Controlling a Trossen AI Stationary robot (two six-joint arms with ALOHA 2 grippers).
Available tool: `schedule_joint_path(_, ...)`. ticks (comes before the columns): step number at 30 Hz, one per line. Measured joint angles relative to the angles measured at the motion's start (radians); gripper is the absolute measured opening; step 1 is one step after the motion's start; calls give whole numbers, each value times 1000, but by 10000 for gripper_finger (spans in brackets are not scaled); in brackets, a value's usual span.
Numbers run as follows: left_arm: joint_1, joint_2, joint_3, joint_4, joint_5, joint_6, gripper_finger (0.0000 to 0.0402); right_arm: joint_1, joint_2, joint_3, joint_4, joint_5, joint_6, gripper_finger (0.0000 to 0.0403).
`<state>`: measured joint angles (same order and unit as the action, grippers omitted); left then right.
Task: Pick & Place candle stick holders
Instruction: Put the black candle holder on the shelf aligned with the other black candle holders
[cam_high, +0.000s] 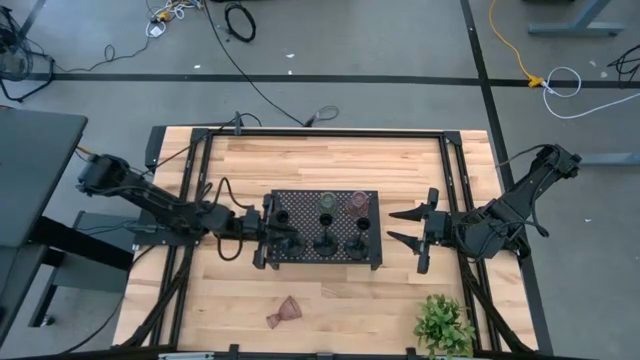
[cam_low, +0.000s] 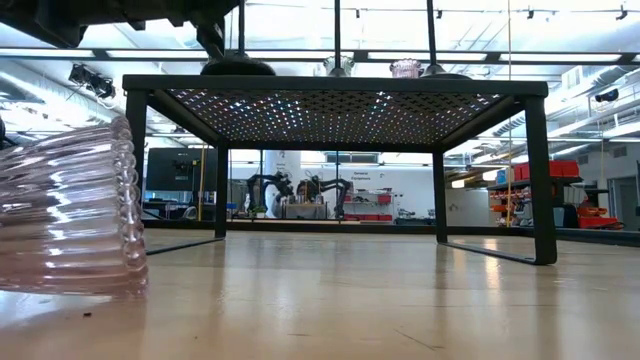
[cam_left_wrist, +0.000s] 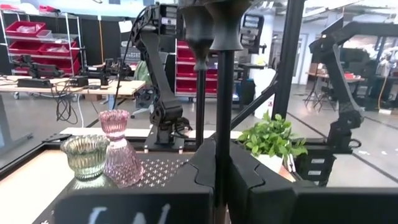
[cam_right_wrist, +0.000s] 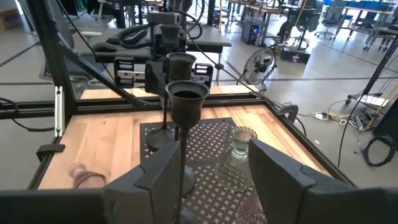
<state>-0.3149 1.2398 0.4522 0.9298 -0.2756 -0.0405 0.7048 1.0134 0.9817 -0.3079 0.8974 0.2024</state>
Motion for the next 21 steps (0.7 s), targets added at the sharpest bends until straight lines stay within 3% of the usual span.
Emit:
schedule_joint_path(14,0,5,0,-31,-25,5,29,0,0,0,0,0,-1,192)
schedule_joint_path(21,0,5,0,-33,-16,13,14,0,0,0,0,0,-1,192)
